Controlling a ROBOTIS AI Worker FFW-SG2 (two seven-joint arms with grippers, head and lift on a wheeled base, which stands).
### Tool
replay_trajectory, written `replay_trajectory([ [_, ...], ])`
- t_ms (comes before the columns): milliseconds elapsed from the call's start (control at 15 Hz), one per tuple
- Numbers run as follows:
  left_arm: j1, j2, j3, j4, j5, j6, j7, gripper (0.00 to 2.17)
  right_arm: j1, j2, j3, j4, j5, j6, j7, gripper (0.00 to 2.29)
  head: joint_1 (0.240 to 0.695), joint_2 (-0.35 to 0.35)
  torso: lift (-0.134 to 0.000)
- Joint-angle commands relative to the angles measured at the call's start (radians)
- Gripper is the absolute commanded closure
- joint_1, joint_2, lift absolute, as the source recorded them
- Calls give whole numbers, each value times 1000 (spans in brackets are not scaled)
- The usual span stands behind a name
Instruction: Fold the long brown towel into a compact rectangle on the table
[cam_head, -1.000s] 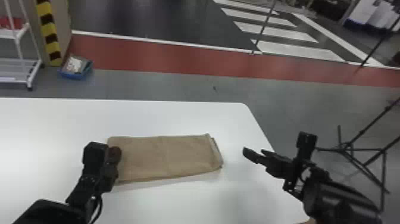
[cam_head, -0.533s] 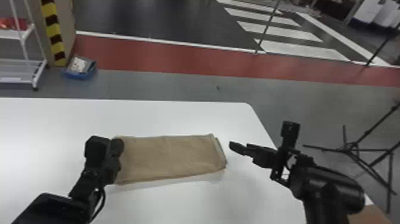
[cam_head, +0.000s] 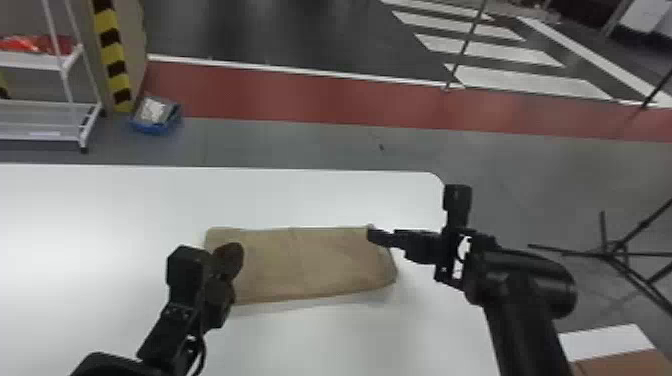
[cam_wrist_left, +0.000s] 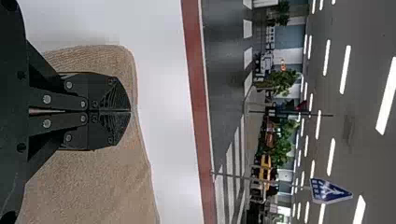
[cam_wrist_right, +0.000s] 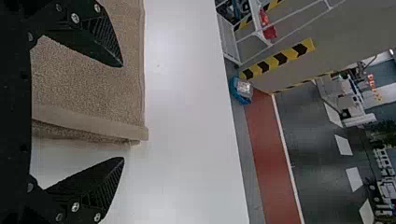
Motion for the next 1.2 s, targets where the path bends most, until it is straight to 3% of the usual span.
replay_trajectory([
  [0, 0, -3, -1, 4, -24, 10, -8, 1659, -15, 4, 13, 49, 14, -26, 0, 194, 695, -268, -57],
  [533, -86, -3, -2, 139, -31, 7, -2, 1659, -15, 7, 24, 92, 84, -115, -40, 198, 695, -257, -57],
  [1133, -95, -3, 10, 156, -33, 7, 8, 1659, -20, 7, 50, 136, 76, -78, -13, 346, 695, -245, -57],
])
